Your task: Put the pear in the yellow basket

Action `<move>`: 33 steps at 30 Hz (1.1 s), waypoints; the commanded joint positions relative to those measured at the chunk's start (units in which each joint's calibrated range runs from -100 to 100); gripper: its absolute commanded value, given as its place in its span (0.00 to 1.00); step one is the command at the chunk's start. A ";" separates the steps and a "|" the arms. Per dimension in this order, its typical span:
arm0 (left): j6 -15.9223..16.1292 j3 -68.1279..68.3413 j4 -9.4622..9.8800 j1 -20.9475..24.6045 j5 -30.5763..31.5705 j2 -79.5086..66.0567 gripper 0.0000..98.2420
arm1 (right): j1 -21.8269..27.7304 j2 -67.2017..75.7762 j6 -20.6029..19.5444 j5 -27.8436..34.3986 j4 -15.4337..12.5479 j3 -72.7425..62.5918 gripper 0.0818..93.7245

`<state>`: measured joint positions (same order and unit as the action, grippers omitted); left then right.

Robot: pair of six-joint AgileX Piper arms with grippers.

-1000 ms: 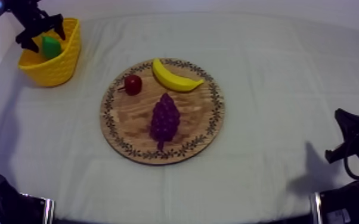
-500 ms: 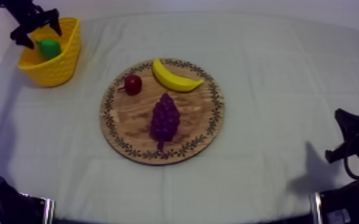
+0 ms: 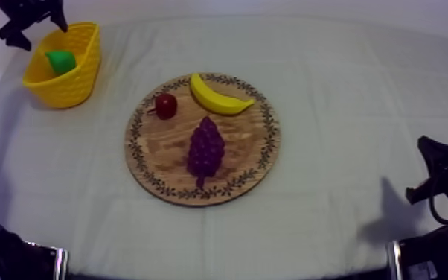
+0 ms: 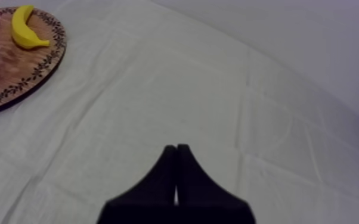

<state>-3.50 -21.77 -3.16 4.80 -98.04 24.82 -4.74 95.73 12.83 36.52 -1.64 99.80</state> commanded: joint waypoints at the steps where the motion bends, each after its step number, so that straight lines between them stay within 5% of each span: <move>1: 0.13 1.12 0.01 -0.03 -0.01 -2.36 0.97 | -0.01 0.03 -0.01 0.02 0.01 -0.02 0.00; 18: 0.82 15.53 0.28 -0.40 3.63 -19.01 0.78 | -0.01 0.03 -0.01 0.02 0.01 -0.02 0.00; 33: 2.01 39.63 -0.71 0.85 16.33 -36.40 0.61 | -0.01 0.03 -0.01 0.02 0.01 -0.02 0.00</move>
<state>-1.62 13.69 -3.78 5.53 -83.11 -9.62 -4.74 95.73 12.83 36.52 -1.64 99.80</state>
